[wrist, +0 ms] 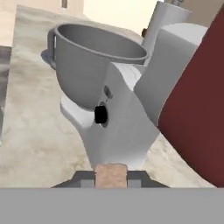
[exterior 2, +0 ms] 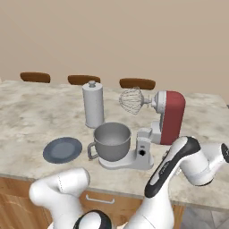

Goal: Add butter and sugar cubes to the stand mixer bowl and then turn on the stand mixer to begin making frosting.

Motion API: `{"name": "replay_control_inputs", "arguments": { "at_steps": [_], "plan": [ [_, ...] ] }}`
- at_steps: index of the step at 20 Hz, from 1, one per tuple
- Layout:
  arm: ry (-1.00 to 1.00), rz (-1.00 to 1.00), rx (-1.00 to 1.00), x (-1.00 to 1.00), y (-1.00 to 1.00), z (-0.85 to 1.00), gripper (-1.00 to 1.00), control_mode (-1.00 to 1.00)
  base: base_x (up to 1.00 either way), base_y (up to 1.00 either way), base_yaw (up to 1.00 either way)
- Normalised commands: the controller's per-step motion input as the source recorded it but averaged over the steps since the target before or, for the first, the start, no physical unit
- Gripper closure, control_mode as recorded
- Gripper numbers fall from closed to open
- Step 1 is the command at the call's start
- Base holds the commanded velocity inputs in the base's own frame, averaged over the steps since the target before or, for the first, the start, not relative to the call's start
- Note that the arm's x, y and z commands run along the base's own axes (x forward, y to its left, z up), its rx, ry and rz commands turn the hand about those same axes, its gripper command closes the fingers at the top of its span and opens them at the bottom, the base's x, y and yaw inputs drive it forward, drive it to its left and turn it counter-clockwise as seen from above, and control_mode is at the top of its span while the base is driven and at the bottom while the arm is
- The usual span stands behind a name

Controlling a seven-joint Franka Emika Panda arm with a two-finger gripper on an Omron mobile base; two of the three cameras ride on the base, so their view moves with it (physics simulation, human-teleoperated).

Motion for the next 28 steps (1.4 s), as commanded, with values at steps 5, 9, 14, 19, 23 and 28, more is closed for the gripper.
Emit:
{"name": "replay_control_inputs", "arguments": {
  "at_steps": [5,9,14,19,23,28],
  "plan": [
    [0.0,0.15,-0.15,-0.39,0.97,0.42,1.0,-1.0,0.0,0.0,0.0],
    [0.0,0.16,-0.15,-0.48,0.89,0.39,1.0,-1.0,0.0,0.0,0.0],
    [0.0,0.16,-0.15,-0.37,0.79,0.3,1.0,-1.0,0.0,0.0,0.0],
    [0.0,0.16,-0.14,-0.37,0.73,0.38,1.0,-1.0,0.0,0.0,0.0],
    [0.0,0.16,-0.14,-0.25,0.74,0.44,1.0,-1.0,0.0,0.0,0.0],
    [0.0,0.14,-0.14,-0.05,0.7,0.46,1.0,-1.0,0.0,0.0,0.0]
  ]
}}
